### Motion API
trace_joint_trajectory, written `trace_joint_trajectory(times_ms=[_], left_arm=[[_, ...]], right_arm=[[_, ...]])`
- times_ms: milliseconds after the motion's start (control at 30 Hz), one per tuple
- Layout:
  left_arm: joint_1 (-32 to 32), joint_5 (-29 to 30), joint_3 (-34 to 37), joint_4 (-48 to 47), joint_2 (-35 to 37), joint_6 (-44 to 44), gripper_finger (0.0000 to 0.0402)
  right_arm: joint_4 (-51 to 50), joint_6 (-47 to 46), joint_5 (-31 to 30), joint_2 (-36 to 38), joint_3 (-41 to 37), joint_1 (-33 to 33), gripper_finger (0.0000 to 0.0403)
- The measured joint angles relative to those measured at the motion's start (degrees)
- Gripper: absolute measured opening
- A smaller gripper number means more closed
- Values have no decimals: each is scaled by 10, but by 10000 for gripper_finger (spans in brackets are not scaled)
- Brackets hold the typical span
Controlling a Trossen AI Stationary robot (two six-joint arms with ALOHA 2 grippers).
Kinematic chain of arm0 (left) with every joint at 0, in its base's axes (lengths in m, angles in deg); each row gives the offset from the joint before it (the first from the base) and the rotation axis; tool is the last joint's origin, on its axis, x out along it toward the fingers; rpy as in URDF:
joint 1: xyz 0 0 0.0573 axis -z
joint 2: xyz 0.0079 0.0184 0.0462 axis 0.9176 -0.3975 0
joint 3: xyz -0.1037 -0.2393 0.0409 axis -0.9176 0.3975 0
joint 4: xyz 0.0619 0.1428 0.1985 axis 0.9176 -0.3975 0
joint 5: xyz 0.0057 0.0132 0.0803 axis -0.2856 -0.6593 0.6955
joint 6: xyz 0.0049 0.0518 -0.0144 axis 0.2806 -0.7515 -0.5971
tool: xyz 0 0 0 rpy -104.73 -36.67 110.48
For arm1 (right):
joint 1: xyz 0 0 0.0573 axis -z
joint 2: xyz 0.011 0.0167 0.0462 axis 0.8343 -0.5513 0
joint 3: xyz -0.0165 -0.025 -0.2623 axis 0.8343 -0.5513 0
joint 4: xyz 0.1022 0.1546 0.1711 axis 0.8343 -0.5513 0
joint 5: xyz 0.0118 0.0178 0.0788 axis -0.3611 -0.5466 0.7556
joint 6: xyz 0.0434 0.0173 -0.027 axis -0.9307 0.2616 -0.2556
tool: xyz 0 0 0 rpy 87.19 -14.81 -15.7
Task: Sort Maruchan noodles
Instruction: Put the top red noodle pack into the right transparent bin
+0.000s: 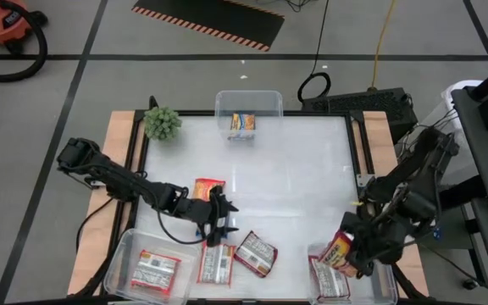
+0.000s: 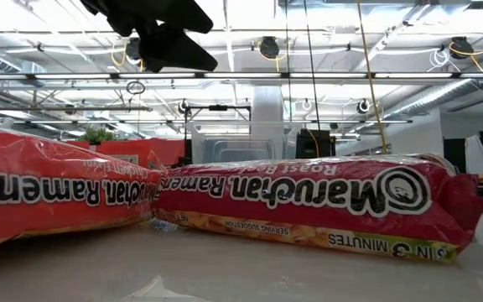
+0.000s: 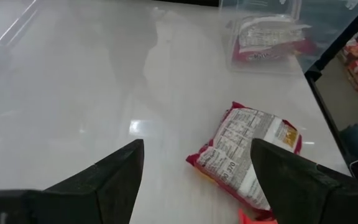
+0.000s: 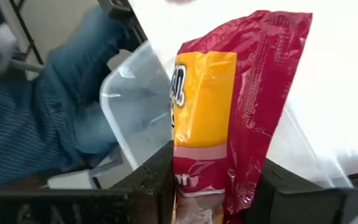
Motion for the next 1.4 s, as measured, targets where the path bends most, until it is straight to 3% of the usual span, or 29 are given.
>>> trace_joint_trajectory(times_ms=[133, 367, 567, 967, 1400], left_arm=[[11, 0, 0, 0, 0, 2, 298], [21, 0, 0, 0, 0, 11, 298], [32, 2, 0, 1, 0, 24, 298], [46, 4, 0, 0, 0, 21, 298], [52, 4, 0, 0, 0, 19, 298]], right_arm=[[61, 0, 42, 0, -63, 0, 114], [288, -5, 87, 14, -206, 2, 114], [395, -67, 116, 20, -298, 4, 114], [404, -90, 87, 46, -308, 6, 174], [378, -94, 53, 113, -311, 12, 171]])
